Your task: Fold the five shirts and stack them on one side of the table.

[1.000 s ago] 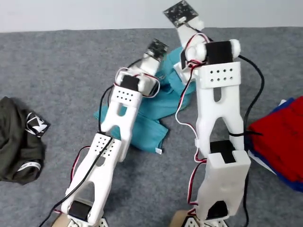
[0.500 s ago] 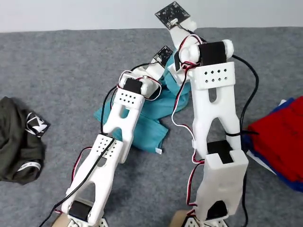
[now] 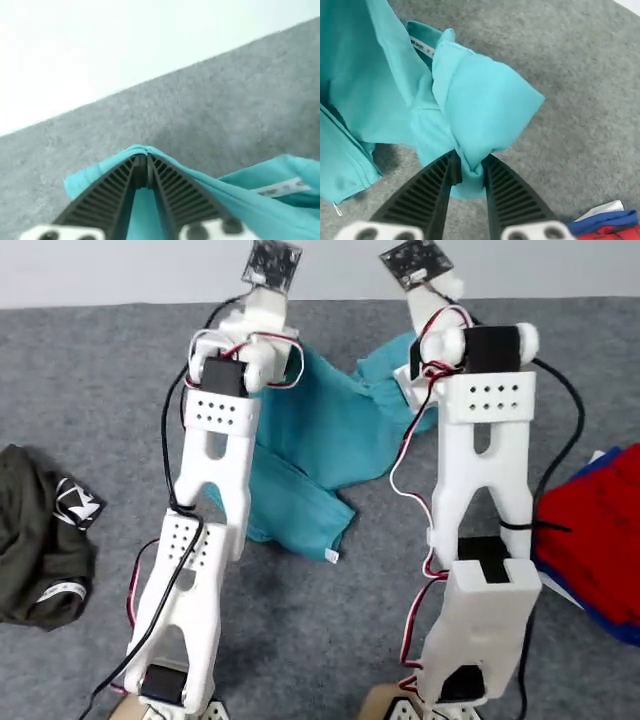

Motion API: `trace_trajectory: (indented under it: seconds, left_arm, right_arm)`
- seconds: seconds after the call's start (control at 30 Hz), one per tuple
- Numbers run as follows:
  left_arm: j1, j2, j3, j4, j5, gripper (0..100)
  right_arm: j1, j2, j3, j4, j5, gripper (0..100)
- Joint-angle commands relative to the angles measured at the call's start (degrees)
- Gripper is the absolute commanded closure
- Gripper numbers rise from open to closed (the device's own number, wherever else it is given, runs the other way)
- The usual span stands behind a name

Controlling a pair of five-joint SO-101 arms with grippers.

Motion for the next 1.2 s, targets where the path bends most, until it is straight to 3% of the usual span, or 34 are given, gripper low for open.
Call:
trace_trajectory:
  seconds: [0.0, 0.3, 0.67, 0.9, 1.17]
  left_arm:
    - [-0.09, -8.35, -2.24, 3.34, 0.79, 100]
    - [0.26, -26.11, -2.24, 10.73, 0.88, 100]
    - [2.81, -49.85, -2.07, 21.80, 0.53, 100]
    - [2.37, -62.95, -1.54, 23.38, -1.14, 100]
    - [2.64, -77.45, 18.77, 23.30, -1.49, 100]
  right_arm:
    - [1.19, -4.35, -3.60, 1.98, 0.44, 98.9]
    - [3.12, -9.36, -3.69, 1.89, -0.18, 98.9]
    - [12.88, -19.38, -3.25, 1.98, -18.99, 98.7]
    - [17.10, -25.54, -3.16, 2.15, -22.86, 98.9]
    - [17.19, -29.67, 6.42, 2.07, -22.68, 98.7]
